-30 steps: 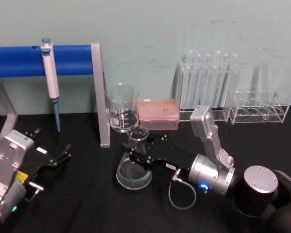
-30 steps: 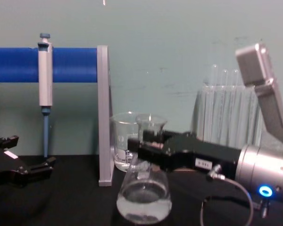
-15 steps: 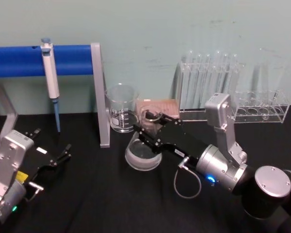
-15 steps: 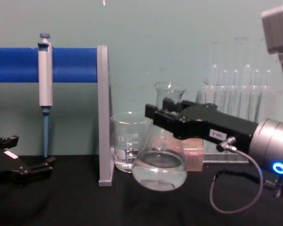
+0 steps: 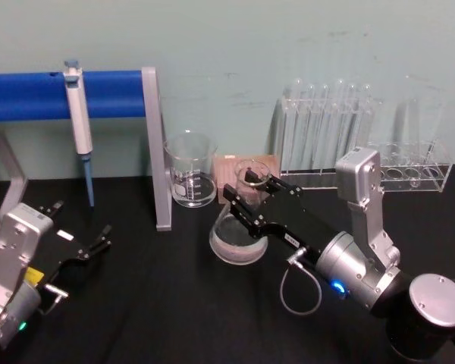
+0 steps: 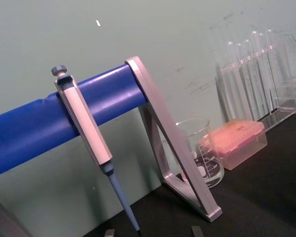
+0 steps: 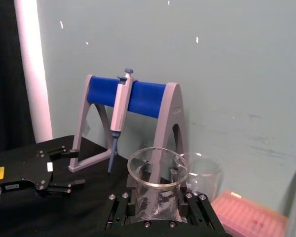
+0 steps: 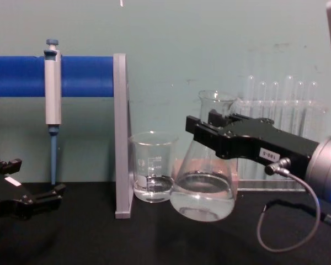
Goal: Grasp the erlenmeyer flask with one hand, shake it three times, then place it back.
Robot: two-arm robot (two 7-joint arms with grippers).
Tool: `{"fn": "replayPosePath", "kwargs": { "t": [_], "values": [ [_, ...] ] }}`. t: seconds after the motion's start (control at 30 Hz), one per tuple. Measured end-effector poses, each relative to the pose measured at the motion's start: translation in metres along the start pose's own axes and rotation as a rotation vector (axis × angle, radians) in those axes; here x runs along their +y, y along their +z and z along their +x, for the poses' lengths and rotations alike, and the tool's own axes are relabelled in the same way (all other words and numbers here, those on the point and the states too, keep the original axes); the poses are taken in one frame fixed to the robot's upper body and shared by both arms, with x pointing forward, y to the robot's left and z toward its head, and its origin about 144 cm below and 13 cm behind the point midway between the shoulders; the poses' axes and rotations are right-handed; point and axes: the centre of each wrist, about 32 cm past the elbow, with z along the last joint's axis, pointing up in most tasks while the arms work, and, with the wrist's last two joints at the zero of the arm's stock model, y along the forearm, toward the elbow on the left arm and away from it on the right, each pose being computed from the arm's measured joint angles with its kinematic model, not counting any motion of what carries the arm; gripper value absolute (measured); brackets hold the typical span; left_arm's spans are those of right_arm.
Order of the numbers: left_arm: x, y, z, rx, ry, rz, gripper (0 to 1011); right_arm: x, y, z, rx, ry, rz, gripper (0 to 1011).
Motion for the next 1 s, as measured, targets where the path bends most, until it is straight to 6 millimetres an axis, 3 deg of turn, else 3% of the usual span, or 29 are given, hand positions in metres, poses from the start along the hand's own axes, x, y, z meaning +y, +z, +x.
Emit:
{"fn": "replayPosePath", "kwargs": {
  "t": [0.6, 1.0],
  "values": [
    [0.0, 0.0, 0.0, 0.0, 0.0, 0.0, 1001, -0.003, 0.0, -0.004, -0.007, -0.006, -0.003, 453],
    [0.0, 0.0, 0.0, 0.0, 0.0, 0.0, 1001, 0.003, 0.0, -0.011, -0.021, 0.121, 0.009, 453]
  ]
}}
